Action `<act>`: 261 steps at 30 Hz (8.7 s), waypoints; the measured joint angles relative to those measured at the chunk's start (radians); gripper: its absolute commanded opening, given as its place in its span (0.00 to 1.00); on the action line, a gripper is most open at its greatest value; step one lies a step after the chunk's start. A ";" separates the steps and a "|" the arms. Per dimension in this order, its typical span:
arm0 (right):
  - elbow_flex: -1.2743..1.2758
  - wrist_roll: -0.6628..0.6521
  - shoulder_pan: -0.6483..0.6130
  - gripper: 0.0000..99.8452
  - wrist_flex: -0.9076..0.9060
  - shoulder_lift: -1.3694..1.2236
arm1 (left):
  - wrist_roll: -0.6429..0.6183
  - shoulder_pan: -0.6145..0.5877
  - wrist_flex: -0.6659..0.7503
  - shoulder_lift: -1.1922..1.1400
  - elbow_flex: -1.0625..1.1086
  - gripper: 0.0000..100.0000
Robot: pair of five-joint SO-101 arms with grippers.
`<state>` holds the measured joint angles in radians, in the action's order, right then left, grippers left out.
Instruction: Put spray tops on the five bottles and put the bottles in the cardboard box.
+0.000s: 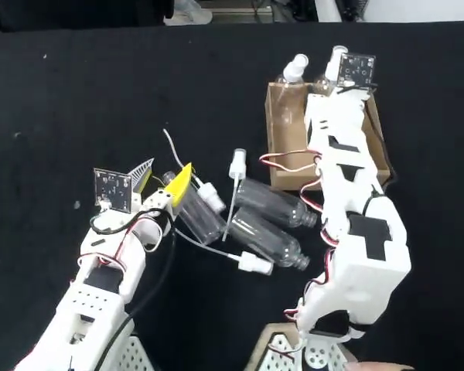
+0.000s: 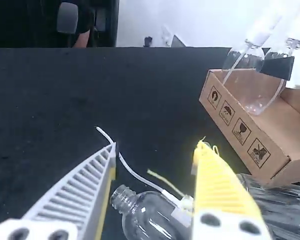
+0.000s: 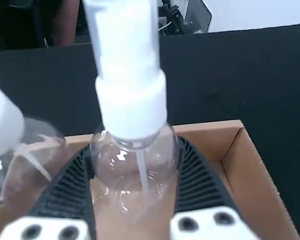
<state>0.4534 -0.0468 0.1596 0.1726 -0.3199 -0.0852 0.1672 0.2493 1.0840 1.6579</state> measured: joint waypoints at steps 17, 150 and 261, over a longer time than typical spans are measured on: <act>-0.028 -0.002 -0.003 0.01 0.020 -0.057 | 0.000 0.000 0.000 0.000 0.000 0.24; 0.023 0.115 0.049 0.01 -0.388 0.101 | 0.060 0.008 0.009 0.000 0.000 0.24; 0.166 0.522 0.095 0.09 -0.066 0.140 | 0.060 0.008 0.009 0.000 0.000 0.24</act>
<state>0.6191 0.4749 0.2547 0.1066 -0.1803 -0.0253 0.1749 0.2585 1.0840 1.6579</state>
